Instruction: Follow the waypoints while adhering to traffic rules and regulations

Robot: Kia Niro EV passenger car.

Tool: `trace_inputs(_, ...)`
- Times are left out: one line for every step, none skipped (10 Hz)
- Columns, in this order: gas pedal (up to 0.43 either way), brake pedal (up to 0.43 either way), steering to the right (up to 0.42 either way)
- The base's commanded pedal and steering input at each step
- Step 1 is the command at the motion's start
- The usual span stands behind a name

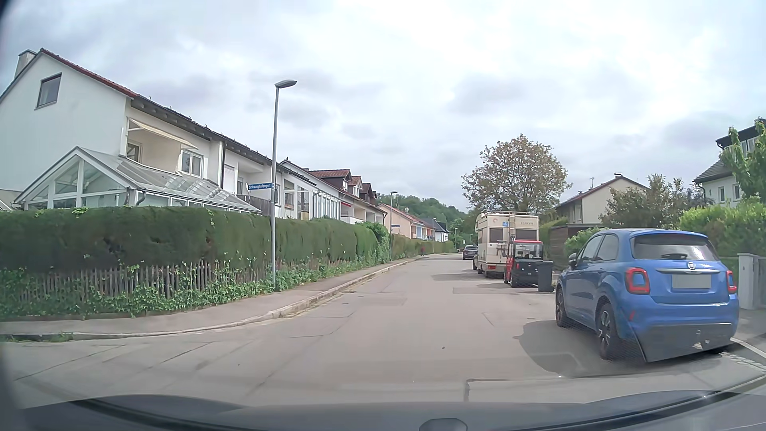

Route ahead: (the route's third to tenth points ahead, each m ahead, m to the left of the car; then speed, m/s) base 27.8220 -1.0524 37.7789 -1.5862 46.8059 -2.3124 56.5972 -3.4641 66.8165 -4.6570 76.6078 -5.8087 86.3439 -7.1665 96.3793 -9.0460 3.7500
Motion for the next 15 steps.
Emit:
trace_inputs(0.059, 0.000, -0.018)
trace_inputs(0.059, 0.000, -0.005)
trace_inputs(0.059, 0.000, 0.001)
trace_inputs(0.059, 0.000, 0.006)
trace_inputs(0.067, 0.000, 0.011)
trace_inputs(0.067, 0.000, 0.018)
trace_inputs(0.067, 0.000, 0.030)
trace_inputs(0.067, 0.000, 0.037)
trace_inputs(0.067, 0.000, 0.040)
trace_inputs(0.067, 0.000, 0.040)
trace_inputs(0.067, 0.000, 0.038)
trace_inputs(0.079, 0.000, 0.035)
trace_inputs(0.079, 0.000, 0.033)
trace_inputs(0.079, 0.000, 0.033)
trace_inputs(0.079, 0.000, 0.031)
